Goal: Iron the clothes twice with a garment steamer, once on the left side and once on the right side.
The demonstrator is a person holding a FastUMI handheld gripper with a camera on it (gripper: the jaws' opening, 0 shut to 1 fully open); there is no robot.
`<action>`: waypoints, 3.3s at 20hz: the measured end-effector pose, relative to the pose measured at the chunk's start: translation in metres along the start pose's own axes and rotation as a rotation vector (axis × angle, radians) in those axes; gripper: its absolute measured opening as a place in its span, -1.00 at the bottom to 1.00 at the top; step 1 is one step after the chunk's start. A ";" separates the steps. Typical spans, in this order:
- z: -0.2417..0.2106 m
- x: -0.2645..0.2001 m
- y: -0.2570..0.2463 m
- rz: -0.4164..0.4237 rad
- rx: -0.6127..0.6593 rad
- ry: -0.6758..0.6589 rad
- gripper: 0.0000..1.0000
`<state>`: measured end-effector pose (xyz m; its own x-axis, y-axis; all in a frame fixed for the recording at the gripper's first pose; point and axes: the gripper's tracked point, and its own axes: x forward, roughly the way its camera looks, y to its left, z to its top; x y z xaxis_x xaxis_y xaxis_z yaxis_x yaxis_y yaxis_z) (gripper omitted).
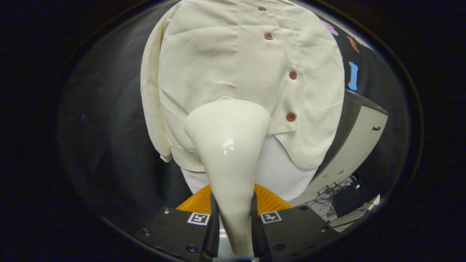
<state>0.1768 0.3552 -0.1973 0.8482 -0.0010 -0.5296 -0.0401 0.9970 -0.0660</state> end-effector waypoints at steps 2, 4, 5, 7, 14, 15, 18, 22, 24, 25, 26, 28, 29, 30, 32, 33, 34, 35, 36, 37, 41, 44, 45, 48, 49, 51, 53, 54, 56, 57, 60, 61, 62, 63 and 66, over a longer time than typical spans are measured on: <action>0.011 -0.019 -0.009 -0.003 0.022 -0.039 -0.28; 0.026 -0.044 -0.022 -0.024 0.026 -0.074 -0.28; 0.036 -0.054 -0.030 -0.035 0.028 -0.094 -0.28; 0.060 -0.075 -0.045 -0.044 0.039 -0.139 -0.29; 0.153 -0.124 -0.090 -0.064 0.062 -0.291 -0.29; 0.169 -0.127 -0.096 -0.061 0.064 -0.301 -0.29; 0.208 -0.135 -0.107 -0.052 0.081 -0.341 -0.29; 0.247 -0.135 -0.116 -0.048 0.081 -0.338 -0.29; 0.263 -0.134 -0.120 -0.048 0.094 -0.345 -0.29; 0.272 -0.132 -0.123 -0.049 0.108 -0.349 -0.29; 0.278 -0.131 -0.126 -0.050 0.121 -0.351 -0.29; 0.284 -0.129 -0.132 -0.055 0.135 -0.351 -0.29; 0.285 -0.126 -0.135 -0.060 0.134 -0.339 -0.29; 0.285 -0.124 -0.137 -0.061 0.135 -0.318 -0.30; 0.285 -0.120 -0.138 -0.061 0.121 -0.312 -0.29; 0.285 -0.118 -0.138 -0.057 0.120 -0.315 -0.29; 0.283 -0.117 -0.137 -0.052 0.117 -0.313 -0.29; 0.283 -0.113 -0.137 -0.048 0.118 -0.310 -0.29; 0.282 -0.111 -0.137 -0.040 0.121 -0.318 -0.29; 0.280 -0.107 -0.136 -0.033 0.125 -0.314 -0.29; 0.265 -0.098 -0.141 -0.028 0.109 -0.278 -0.29; 0.253 -0.091 -0.144 -0.025 0.093 -0.257 -0.29; 0.246 -0.089 -0.146 -0.027 0.086 -0.242 -0.29; 0.229 -0.082 -0.149 -0.029 0.078 -0.220 -0.29; 0.226 -0.079 -0.149 -0.026 0.074 -0.216 -0.29; 0.216 -0.074 -0.147 -0.018 0.063 -0.196 -0.29; 0.207 -0.068 -0.146 -0.015 0.039 -0.183 -0.28; 0.205 -0.066 -0.146 -0.016 0.040 -0.186 -0.28; 0.198 -0.059 -0.143 -0.010 0.040 -0.183 -0.28; 0.192 -0.054 -0.142 -0.009 0.037 -0.177 -0.28; 0.174 -0.043 -0.140 -0.005 0.038 -0.155 -0.28; 0.168 -0.038 -0.139 -0.004 0.040 -0.148 -0.28; 0.162 -0.034 -0.139 -0.003 0.040 -0.138 -0.28; 0.156 -0.029 -0.139 -0.006 0.036 -0.131 -0.28; 0.140 -0.020 -0.141 -0.010 0.049 -0.117 -0.28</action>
<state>0.2397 0.2258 -0.0592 0.9045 -0.0047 -0.4265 -0.0079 0.9996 -0.0278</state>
